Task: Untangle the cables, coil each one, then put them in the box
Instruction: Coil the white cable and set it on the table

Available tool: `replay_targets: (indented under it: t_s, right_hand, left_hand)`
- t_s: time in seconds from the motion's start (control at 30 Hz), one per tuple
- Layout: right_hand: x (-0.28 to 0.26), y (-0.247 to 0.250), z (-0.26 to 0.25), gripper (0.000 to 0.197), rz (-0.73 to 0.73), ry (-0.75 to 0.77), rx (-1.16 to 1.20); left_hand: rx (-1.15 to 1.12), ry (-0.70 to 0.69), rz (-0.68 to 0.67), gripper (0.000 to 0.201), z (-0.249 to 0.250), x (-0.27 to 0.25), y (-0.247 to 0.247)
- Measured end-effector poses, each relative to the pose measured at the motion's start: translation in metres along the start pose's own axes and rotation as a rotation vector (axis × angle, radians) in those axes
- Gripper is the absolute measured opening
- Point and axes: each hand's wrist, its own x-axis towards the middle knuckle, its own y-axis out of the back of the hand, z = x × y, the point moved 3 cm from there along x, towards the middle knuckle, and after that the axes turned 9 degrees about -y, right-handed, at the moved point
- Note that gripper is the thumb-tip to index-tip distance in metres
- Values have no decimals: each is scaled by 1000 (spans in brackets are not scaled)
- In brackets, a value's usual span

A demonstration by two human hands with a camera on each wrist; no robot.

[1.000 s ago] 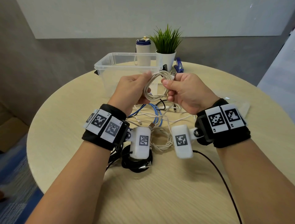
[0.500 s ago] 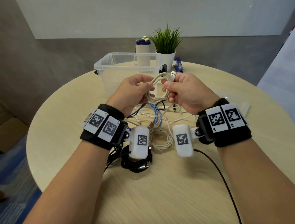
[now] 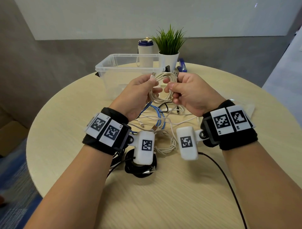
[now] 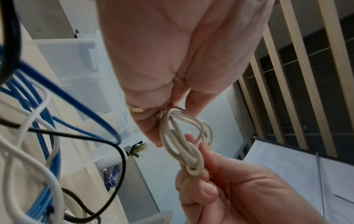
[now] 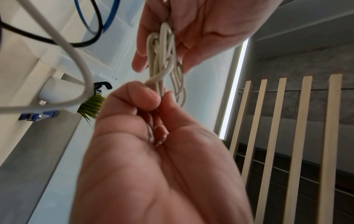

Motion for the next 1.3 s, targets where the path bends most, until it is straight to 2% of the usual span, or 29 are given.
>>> replay_targets:
  t_s: [0.13,0.43,0.63,1.1,1.3]
  right_hand:
    - [1,5,0,19,14,-27,58]
    - [1,4,2,20,-2,-35,3]
    - [2,5,3,18,-39,-5,-185]
    - [-4,-2,1,21,-186,-7,-134]
    - [-4,-3,1,21,-205,2,-110]
  left_hand:
    - [-116,5,53,17,3,0,3]
    - [-36,0,18,22,1,-1,11]
    - [-37,93,4,21,3,-4,13]
    - [-133,29,205,25,0,1,22]
    - [12,8,255,25,2,3,26]
